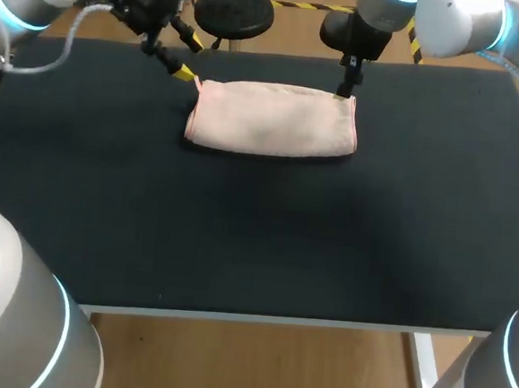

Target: Fold the towel

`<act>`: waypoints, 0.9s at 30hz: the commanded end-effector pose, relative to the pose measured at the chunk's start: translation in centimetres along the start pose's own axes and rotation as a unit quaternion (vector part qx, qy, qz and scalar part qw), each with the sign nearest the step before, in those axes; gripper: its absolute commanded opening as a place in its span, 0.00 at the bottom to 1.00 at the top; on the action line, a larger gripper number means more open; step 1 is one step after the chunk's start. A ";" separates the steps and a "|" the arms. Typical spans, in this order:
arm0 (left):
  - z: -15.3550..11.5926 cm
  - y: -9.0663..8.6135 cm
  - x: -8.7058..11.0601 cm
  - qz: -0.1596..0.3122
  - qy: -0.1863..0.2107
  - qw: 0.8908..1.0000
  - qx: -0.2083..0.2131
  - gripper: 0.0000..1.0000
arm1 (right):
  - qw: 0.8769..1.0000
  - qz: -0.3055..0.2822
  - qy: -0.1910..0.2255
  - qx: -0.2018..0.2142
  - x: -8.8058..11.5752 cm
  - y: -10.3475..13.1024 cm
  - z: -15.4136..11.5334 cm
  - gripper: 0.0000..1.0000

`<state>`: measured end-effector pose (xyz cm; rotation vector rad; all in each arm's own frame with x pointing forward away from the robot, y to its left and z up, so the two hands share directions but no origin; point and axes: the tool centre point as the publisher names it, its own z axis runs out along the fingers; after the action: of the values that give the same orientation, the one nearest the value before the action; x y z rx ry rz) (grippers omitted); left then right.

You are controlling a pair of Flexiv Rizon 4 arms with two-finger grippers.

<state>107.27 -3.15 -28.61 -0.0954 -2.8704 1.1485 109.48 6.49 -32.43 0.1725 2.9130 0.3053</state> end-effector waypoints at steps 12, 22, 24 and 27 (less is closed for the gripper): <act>-0.6 0.1 3.8 0.014 0.011 0.999 0.039 1.00 | 0.997 -0.062 0.031 -0.017 1.7 -0.8 -3.7 1.00; -0.6 0.1 3.8 0.014 0.011 0.999 0.039 1.00 | 0.997 -0.062 0.031 -0.017 1.7 -0.8 -3.7 1.00; -0.6 0.1 3.8 0.014 0.011 0.999 0.039 1.00 | 0.997 -0.062 0.031 -0.017 1.7 -0.8 -3.7 1.00; -0.6 0.1 3.8 0.014 0.011 0.999 0.039 1.00 | 0.997 -0.062 0.031 -0.017 1.7 -0.8 -3.7 1.00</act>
<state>103.47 -2.39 -28.14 -0.1435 -2.8097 1.2548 106.95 5.35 -29.41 -0.0209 2.9610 0.3463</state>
